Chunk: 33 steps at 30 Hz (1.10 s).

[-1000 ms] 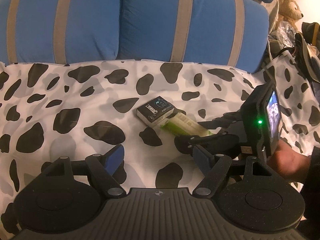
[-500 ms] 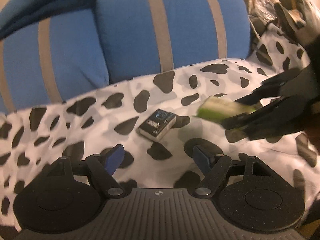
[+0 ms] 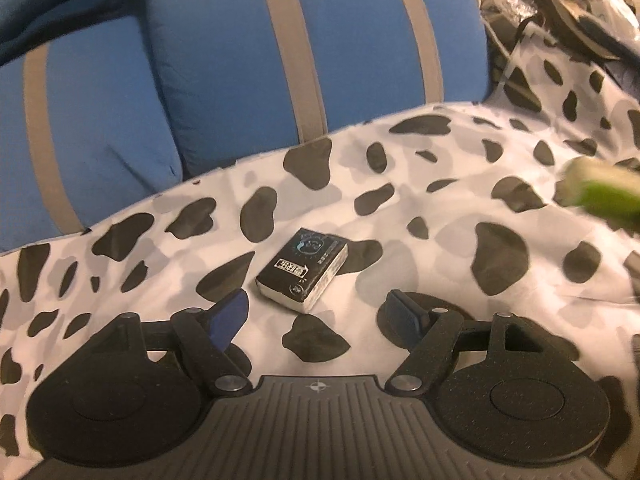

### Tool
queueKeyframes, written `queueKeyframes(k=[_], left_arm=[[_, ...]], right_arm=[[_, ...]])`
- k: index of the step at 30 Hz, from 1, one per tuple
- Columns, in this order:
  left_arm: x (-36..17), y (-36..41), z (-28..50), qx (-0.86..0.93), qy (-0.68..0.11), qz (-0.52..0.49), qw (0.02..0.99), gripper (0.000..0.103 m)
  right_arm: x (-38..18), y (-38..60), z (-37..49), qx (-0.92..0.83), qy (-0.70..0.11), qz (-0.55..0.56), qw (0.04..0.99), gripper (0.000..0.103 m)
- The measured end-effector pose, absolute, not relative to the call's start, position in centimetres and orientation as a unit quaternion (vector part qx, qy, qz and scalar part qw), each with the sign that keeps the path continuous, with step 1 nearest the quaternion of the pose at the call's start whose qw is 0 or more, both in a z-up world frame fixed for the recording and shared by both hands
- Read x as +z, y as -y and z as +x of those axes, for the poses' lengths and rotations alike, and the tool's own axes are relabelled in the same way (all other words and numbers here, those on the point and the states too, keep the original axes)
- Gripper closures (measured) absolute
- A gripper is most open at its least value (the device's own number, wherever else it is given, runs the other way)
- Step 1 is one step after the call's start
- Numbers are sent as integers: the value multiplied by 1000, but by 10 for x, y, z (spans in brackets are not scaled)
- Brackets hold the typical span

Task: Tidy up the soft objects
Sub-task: 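Close the left gripper on the black tissue pack while the right gripper holds the wipes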

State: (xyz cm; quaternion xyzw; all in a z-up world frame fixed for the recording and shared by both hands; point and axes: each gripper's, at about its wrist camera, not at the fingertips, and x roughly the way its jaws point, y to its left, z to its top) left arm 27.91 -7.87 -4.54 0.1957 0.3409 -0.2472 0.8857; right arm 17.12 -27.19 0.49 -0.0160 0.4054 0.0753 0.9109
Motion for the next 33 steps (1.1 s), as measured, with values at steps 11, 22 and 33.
queueKeyframes(k=[11,22,33], left_arm=[[-79,82,327,-265,-347,191,879,28],[-87,85,362,-326,-357,158,861,28],[-98,78,378,-320,-390,142,852,28]], right_arm=[[20,287,125,55,-395,-5,917,53],[17,292,121,78,-404,18,911,53],[14,288,123,90,-410,14,908,53]])
